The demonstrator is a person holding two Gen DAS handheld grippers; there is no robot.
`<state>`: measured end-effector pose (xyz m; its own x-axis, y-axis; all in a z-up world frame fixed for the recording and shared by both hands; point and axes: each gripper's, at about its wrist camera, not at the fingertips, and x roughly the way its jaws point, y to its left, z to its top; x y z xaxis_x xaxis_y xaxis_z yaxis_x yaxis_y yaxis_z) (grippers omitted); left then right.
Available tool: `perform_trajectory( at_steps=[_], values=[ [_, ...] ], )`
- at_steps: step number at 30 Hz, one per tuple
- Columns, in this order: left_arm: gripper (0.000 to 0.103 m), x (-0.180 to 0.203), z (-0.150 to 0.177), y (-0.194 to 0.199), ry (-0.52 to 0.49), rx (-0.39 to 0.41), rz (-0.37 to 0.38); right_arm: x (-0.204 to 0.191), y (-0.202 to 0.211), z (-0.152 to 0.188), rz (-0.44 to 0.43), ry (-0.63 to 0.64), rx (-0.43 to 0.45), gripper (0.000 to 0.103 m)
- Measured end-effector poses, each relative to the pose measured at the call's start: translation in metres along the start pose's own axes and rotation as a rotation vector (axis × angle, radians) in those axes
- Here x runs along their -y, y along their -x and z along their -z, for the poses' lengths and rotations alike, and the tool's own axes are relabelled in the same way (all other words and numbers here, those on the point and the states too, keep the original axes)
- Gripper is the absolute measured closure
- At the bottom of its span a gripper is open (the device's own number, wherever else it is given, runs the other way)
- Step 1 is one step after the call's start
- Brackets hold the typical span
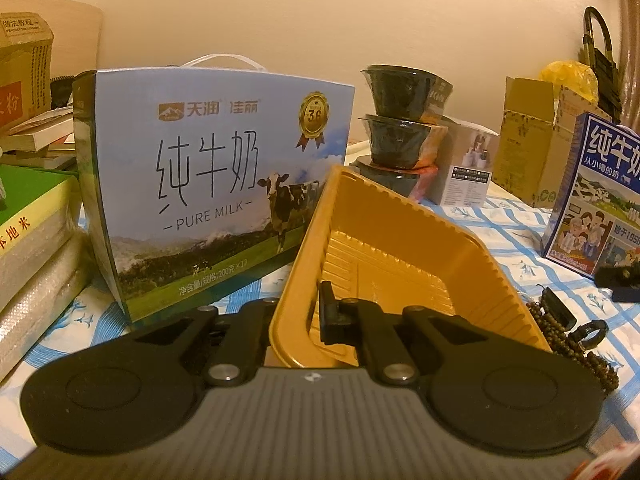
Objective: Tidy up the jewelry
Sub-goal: 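Carry the black item into the orange tray and open the right gripper, then grasp the black-strapped wristwatch from the pile with the right gripper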
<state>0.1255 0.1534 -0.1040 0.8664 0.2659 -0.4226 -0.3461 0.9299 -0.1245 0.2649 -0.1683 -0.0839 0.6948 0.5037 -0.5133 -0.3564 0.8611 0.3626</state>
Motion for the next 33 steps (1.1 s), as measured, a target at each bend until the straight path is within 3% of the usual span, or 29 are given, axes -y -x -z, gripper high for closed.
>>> perform_trajectory(
  at_steps=[3, 9, 19, 20, 21, 33],
  values=[
    [0.096, 0.0, 0.0, 0.0, 0.0, -0.001, -0.001, 0.024, 0.0, 0.003, 0.072, -0.028, -0.007, 0.027],
    [0.096, 0.0, 0.0, 0.0, -0.001, -0.001, -0.001, 0.051, -0.013, 0.01, 0.136, -0.032, -0.052, 0.027],
    [0.096, 0.0, -0.001, -0.002, -0.013, -0.002, -0.005, 0.079, -0.035, 0.019, 0.095, -0.23, -0.064, 0.027],
    [0.095, 0.0, -0.001, -0.002, -0.012, -0.002, -0.005, 0.08, -0.036, 0.019, 0.094, -0.24, -0.063, 0.032],
    [0.095, 0.0, -0.001, -0.002, -0.013, -0.001, -0.005, 0.08, -0.036, 0.019, 0.092, -0.24, -0.061, 0.045],
    [0.095, 0.001, -0.001, -0.002, -0.014, 0.0, -0.006, 0.061, -0.021, 0.011, 0.08, -0.14, -0.003, 0.06]
  ],
)
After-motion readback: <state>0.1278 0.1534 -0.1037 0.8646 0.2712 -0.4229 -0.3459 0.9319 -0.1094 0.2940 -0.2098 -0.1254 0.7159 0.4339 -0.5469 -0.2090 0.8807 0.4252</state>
